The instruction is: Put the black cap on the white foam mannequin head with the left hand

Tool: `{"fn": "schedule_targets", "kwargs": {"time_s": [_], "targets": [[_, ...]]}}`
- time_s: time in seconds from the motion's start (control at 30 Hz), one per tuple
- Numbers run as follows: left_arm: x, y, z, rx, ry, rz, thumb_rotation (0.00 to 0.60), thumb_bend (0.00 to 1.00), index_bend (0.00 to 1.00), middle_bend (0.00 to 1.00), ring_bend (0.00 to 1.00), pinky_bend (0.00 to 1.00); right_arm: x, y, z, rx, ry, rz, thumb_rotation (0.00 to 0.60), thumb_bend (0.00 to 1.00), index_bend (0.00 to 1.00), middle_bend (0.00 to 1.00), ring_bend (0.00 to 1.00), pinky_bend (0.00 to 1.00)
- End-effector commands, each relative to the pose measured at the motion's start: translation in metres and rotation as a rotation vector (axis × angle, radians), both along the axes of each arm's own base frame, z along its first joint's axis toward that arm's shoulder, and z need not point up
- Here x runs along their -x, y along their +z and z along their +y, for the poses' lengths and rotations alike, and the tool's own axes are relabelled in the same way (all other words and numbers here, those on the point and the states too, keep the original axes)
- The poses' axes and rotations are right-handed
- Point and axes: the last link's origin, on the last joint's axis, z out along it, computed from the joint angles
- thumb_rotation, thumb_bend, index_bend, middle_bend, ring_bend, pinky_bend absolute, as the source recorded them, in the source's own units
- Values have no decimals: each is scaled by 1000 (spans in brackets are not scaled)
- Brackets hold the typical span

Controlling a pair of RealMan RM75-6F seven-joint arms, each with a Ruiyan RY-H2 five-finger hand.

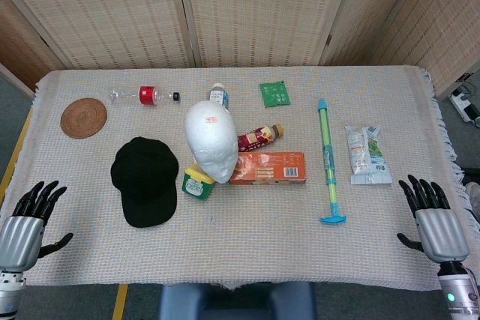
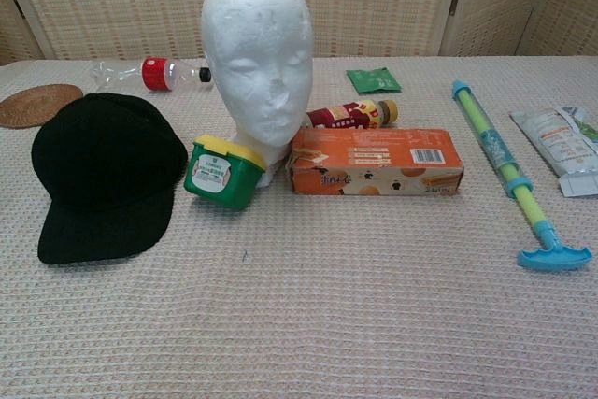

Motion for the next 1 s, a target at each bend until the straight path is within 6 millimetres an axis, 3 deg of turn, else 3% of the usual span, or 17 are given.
{"fn": "schedule_targets", "kwargs": {"time_s": [0.03,0.17,0.23,0.33,0.4,0.53,0.63,0.83,1.0], "targets": [[2,-4,1,24,30,12,600,171,161,123,35,186,0,1,0,4,-2,2,600,48,0,0,0,0],[-3,-15,-1,71,24,-31,600,169,170,141,39,196,2,1,-1,8,-7,9,600,49,0,0,0,0],[-7,-28,-7,99,-8,-51,600,164,194,226,83,234,2,0,-2,12,-6,17,600,48,0,0,0,0],[-12,-55,-13,101,-85,-47,600,162,282,508,281,398,4,-1,-4,14,-13,28,600,48,0,0,0,0],[-15,-74,-16,85,-131,-85,600,161,390,704,472,567,5,-2,-5,14,-20,34,600,48,0,0,0,0],[-17,-109,-18,84,-239,-128,600,165,521,934,728,816,7,-4,-7,14,-31,45,600,48,0,0,0,0],[-17,-126,-11,85,-254,-130,600,169,567,988,810,910,8,-5,-8,16,-35,53,600,48,0,0,0,0],[-17,-147,6,46,-254,-122,600,210,573,1000,976,1000,12,-7,-12,19,-57,65,600,48,0,0,0,0],[-20,-166,17,42,-272,-118,600,225,566,1000,1000,1000,15,-13,-16,1,-71,75,600,47,0,0,0,0]]}}
